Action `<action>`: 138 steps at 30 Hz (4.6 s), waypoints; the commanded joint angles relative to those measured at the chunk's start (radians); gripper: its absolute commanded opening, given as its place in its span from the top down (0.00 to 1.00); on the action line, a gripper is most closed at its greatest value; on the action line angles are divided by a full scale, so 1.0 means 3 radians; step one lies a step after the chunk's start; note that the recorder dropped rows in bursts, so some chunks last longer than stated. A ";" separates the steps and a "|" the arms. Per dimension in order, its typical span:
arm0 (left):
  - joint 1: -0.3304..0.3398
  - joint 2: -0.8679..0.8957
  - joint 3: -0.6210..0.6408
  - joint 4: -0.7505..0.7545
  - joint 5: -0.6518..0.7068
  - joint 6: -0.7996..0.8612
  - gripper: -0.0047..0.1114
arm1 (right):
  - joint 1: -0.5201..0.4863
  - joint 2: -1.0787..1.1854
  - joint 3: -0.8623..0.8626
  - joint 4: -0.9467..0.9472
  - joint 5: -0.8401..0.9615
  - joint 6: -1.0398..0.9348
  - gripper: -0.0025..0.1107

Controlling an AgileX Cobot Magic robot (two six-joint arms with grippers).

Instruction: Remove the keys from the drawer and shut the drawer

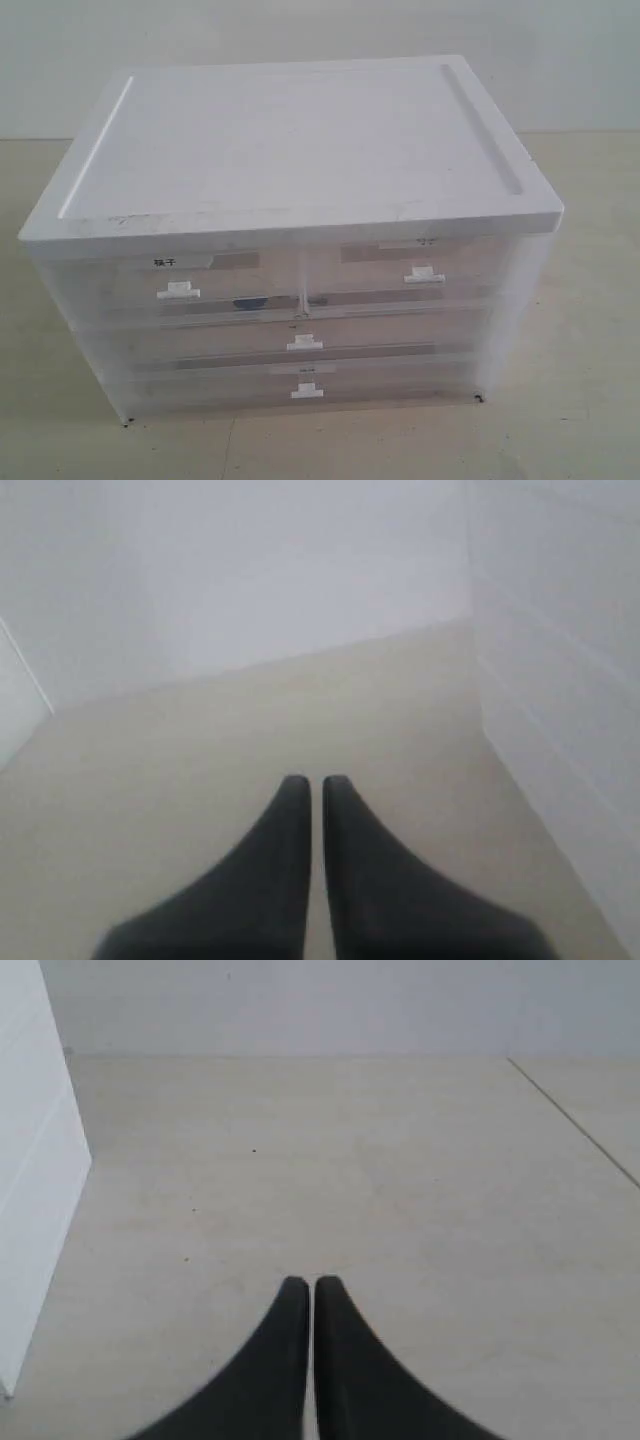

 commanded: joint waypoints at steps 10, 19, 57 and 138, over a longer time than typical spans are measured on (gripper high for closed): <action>0.0009 -0.0012 -0.0002 -0.0751 -0.1513 -0.0919 0.92 | -0.0021 -0.0018 -0.0001 -0.0036 -0.1898 -0.0060 0.98; -0.0031 -0.0012 -0.0083 0.0353 -0.1579 -0.3226 0.92 | -0.0021 -0.0018 -0.0001 0.0053 -0.3326 0.0936 0.98; -0.0827 0.3074 -0.1148 0.3954 -0.3908 -0.3620 0.92 | 0.0571 0.4338 -0.1906 -0.3738 -0.3782 0.3512 0.98; -0.5000 0.4420 -0.1370 -0.3990 -0.1810 0.5209 0.92 | 0.0571 0.4528 -0.1906 -0.3788 -0.3966 0.3243 0.98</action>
